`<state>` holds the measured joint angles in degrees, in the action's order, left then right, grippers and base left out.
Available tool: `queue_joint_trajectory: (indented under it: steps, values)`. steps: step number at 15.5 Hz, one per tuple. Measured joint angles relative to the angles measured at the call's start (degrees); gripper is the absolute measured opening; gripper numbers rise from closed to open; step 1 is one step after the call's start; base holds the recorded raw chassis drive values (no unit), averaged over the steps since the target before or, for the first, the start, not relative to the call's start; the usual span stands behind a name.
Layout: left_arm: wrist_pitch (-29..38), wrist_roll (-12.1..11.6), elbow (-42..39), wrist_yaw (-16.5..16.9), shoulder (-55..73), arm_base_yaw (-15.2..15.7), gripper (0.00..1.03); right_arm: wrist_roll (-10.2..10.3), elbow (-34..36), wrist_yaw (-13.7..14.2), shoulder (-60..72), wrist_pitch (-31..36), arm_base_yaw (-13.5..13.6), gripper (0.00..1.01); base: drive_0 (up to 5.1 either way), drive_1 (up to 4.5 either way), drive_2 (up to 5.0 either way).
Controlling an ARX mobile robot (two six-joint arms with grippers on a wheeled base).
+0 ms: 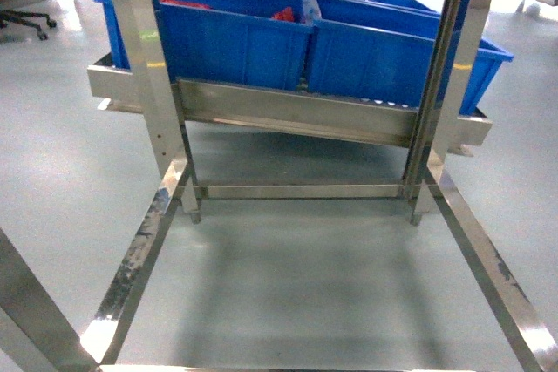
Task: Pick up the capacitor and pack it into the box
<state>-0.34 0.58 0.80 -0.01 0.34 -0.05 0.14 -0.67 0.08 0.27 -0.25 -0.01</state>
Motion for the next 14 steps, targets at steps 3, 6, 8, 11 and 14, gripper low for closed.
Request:
queue_joint_trajectory:
  steps: [3, 6, 8, 11, 14]
  values:
    - [-0.07, 0.0, 0.0, 0.02, 0.0, 0.0, 0.44, 0.0, 0.0, -0.04, 0.0, -0.04, 0.0, 0.98, -4.9, 2.57, 2.6]
    - [0.04, 0.0, 0.0, 0.04, 0.0, 0.0, 0.44, 0.0, 0.0, -0.07, 0.0, -0.15, 0.0, 0.98, -5.2, 2.24, 2.2]
    - [0.04, 0.0, 0.0, 0.02, 0.0, 0.0, 0.44, 0.0, 0.0, -0.07, 0.0, 0.0, 0.0, 0.98, -4.9, 2.57, 2.6]
    - [-0.04, 0.0, 0.0, -0.09, 0.0, 0.0, 0.44, 0.0, 0.0, -0.09, 0.0, 0.2, 0.0, 0.98, -4.9, 2.57, 2.6]
    - [0.04, 0.0, 0.0, 0.0, 0.0, 0.0, 0.44, 0.0, 0.0, -0.09, 0.0, -0.04, 0.0, 0.98, -4.9, 2.57, 2.6]
